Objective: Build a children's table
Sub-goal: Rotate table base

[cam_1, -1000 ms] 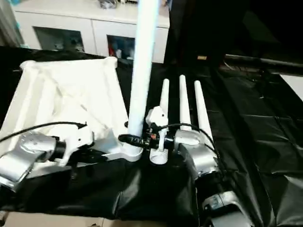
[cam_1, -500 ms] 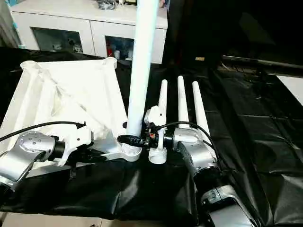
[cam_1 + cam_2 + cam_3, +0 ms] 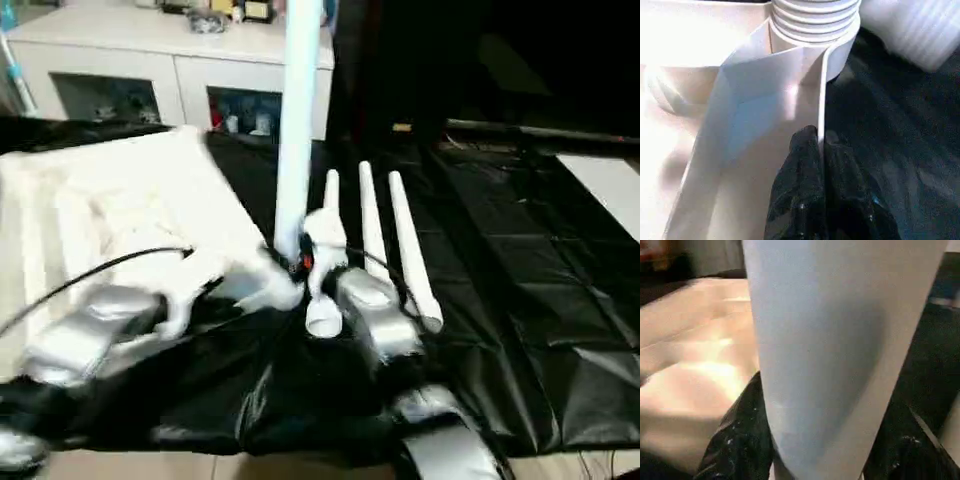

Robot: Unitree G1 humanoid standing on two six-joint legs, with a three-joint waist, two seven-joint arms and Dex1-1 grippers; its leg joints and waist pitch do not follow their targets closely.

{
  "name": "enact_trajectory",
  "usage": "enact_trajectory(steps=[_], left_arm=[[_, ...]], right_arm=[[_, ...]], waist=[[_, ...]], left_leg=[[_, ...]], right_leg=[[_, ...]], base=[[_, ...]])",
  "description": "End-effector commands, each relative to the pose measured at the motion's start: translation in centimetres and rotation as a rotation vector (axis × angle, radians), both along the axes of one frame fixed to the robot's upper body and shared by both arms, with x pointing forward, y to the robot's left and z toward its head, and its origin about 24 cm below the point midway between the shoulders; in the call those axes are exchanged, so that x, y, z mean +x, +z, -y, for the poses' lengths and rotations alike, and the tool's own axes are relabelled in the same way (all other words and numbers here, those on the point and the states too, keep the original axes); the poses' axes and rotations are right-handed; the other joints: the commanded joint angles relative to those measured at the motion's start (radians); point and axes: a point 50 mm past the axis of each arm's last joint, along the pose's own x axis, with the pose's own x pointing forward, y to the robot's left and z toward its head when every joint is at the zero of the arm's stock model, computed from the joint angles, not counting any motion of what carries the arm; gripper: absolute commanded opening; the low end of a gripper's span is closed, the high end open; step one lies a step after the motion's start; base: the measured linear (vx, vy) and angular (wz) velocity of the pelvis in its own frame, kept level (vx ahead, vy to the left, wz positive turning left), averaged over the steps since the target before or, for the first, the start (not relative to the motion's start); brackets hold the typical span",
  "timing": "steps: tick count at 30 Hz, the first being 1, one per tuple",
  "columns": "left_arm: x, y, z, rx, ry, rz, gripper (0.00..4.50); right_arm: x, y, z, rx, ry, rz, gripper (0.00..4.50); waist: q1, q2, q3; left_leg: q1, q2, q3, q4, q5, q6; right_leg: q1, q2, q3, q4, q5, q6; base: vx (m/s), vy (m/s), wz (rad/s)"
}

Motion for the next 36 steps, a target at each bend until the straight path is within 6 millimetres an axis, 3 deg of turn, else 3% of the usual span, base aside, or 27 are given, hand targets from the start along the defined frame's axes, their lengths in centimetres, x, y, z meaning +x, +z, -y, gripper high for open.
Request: enact_trajectory(steps=[1,3,4,5,12,21,23,27,29,30,31,33,36], left_arm=[[1.0,0.4,1.4,-0.018,0.12,0.043,0.0],[1.1,0.3,2.0,-0.008,0.152,0.05,0.0],[1.3,0.3,2.6,0.006,0.191,0.053,0.0],[1.3,0.3,2.8,0.015,0.2,0.055,0.0],[1.3,0.5,3.3,0.024,0.2,0.056,0.0],[1.1,0.5,3.0,0.033,0.191,0.053,0.0],[1.1,0.6,3.0,0.03,0.179,0.057,0.0],[1.0,0.7,2.9,0.025,0.138,0.083,0.0],[0.9,0.8,2.8,0.029,0.121,0.09,0.0],[0.8,0.8,2.7,0.032,0.111,0.096,0.0],[0.7,0.8,2.5,0.038,0.102,0.099,0.0],[0.6,0.8,2.3,0.045,0.089,0.106,0.0],[0.3,0.8,1.7,0.053,0.057,0.113,0.0]], right_arm=[[-1.8,-4.8,-0.8,-0.058,-0.117,-0.263,1.85],[-1.6,-4.7,-1.0,-0.063,-0.167,-0.267,1.85],[-1.5,-4.6,-1.5,-0.072,-0.195,-0.263,1.85],[-1.4,-4.5,-1.7,-0.07,-0.21,-0.266,1.85],[-1.4,-4.3,-2.6,-0.069,-0.215,-0.27,1.85],[-1.0,-3.7,-3.0,-0.033,-0.196,-0.24,1.85],[-1.0,-3.2,-3.2,0.0,-0.162,-0.214,2.41],[-0.8,-2.4,-3.6,0.032,-0.103,-0.167,2.65],[-0.7,-2.1,-3.7,0.046,-0.082,-0.151,2.78],[-0.7,-1.9,-3.7,0.055,-0.073,-0.143,2.9],[-0.7,-1.5,-3.8,0.073,-0.046,-0.119,2.97],[-0.7,-1.1,-3.8,0.086,-0.022,-0.099,3.09],[-0.7,-0.5,-3.6,0.114,0.045,-0.073,3.35]], waist=[[-0.004,0.003,-0.02],[-0.003,0.006,-0.019],[-0.004,0.0,-0.02],[-0.002,0.003,-0.021],[-0.001,-0.003,-0.024],[-0.002,-0.002,-0.023],[-0.004,-0.003,-0.022],[-0.003,-0.001,-0.024],[-0.004,-0.002,-0.031],[-0.002,-0.001,-0.031],[-0.003,-0.002,-0.028],[0.0,-0.002,-0.026],[-0.002,-0.001,-0.029]], left_leg=[[0.017,0.067,-0.043,-0.082,-0.456,-0.058],[0.023,0.065,-0.042,-0.081,-0.464,-0.059],[0.021,0.064,-0.041,-0.081,-0.461,-0.054],[0.022,0.065,-0.041,-0.081,-0.458,-0.055],[0.014,0.065,-0.04,-0.086,-0.454,-0.046],[0.014,0.067,-0.043,-0.088,-0.48,-0.052],[0.011,0.067,-0.043,-0.091,-0.481,-0.051],[0.009,0.066,-0.043,-0.089,-0.475,-0.044],[-0.013,0.069,-0.04,-0.092,-0.351,-0.03],[-0.012,0.07,-0.039,-0.091,-0.336,-0.025],[-0.006,0.069,-0.033,-0.088,-0.346,-0.018],[-0.005,0.067,-0.032,-0.085,-0.357,-0.013],[-0.016,0.069,-0.033,-0.087,-0.297,-0.002]], right_leg=[[-0.005,-0.109,0.063,-0.113,-0.518,-0.106],[-0.012,-0.105,0.063,-0.114,-0.523,-0.096],[-0.009,-0.106,0.062,-0.115,-0.524,-0.087],[-0.012,-0.105,0.064,-0.115,-0.512,-0.084],[-0.01,-0.1,0.063,-0.11,-0.444,-0.08],[-0.016,-0.103,0.064,-0.117,-0.495,-0.062],[-0.014,-0.101,0.063,-0.115,-0.472,-0.068],[-0.013,-0.104,0.065,-0.117,-0.479,-0.072],[0.007,-0.101,0.063,-0.097,-0.327,-0.098],[0.006,-0.098,0.062,-0.096,-0.303,-0.103],[-0.001,-0.098,0.063,-0.099,-0.311,-0.112],[-0.002,-0.103,0.065,-0.106,-0.36,-0.113],[0.009,-0.102,0.064,-0.099,-0.33,-0.113]], base=[[0.0,0.0,0.0],[0.0,0.0,0.0],[0.0,0.0,0.0],[0.0,0.0,0.0],[0.0,0.0,0.0],[0.0,0.0,0.0],[0.0,0.0,0.0],[0.0,0.0,0.0],[0.0,0.0,0.0],[0.0,0.0,0.0],[0.0,0.0,0.0],[0.0,0.0,0.0],[0.0,0.0,0.0]])
